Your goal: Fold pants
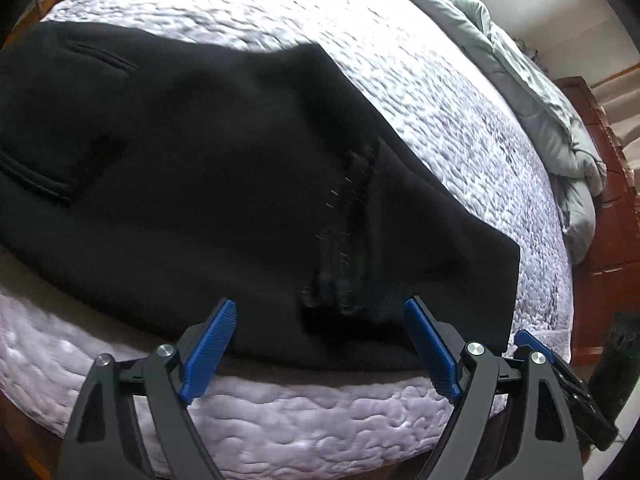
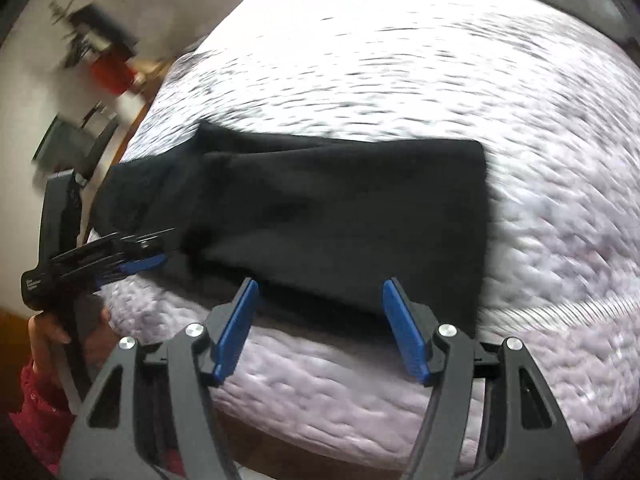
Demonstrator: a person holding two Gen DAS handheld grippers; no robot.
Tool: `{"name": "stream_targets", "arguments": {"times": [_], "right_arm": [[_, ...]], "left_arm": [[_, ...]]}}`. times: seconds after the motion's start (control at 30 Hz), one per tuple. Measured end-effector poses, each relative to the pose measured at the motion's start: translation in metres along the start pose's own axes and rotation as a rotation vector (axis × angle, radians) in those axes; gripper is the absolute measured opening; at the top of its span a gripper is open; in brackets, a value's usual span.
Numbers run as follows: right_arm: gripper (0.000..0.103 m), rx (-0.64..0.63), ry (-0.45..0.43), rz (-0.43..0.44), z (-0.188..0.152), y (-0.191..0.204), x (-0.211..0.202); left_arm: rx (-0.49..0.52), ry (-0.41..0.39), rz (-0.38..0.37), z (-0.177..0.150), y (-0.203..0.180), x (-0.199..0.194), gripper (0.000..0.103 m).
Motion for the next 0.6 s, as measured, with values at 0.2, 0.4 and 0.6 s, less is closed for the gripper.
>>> {"name": "stream_targets", "arguments": {"times": [0.2,0.4,0.6], "right_arm": [[0.063,0.077,-0.017,0.017,-0.013,-0.035,-0.005],[0.061,0.075,-0.029,0.028,-0.013,-0.032,-0.003],[0.057,0.059,0.009,0.020,-0.005,-0.030,0.013]], "left_arm": [[0.044,-0.030,0.069,0.000,-0.022,0.017,0.047],[0.009,-0.062,-0.035,-0.004,-0.011,0.007,0.018],[0.016,-0.059,0.009,0.000,0.011,0.010,0.020]]}}
Point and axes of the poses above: each gripper's, at about its wrist camera, not at the fingertips, and x roughly the way its jaws point, y to its left, z to its top, the point moved 1 cm from there along x, roughly the way its jaws point, and after that the axes turned 10 degrees about y, right-handed, at the moved point
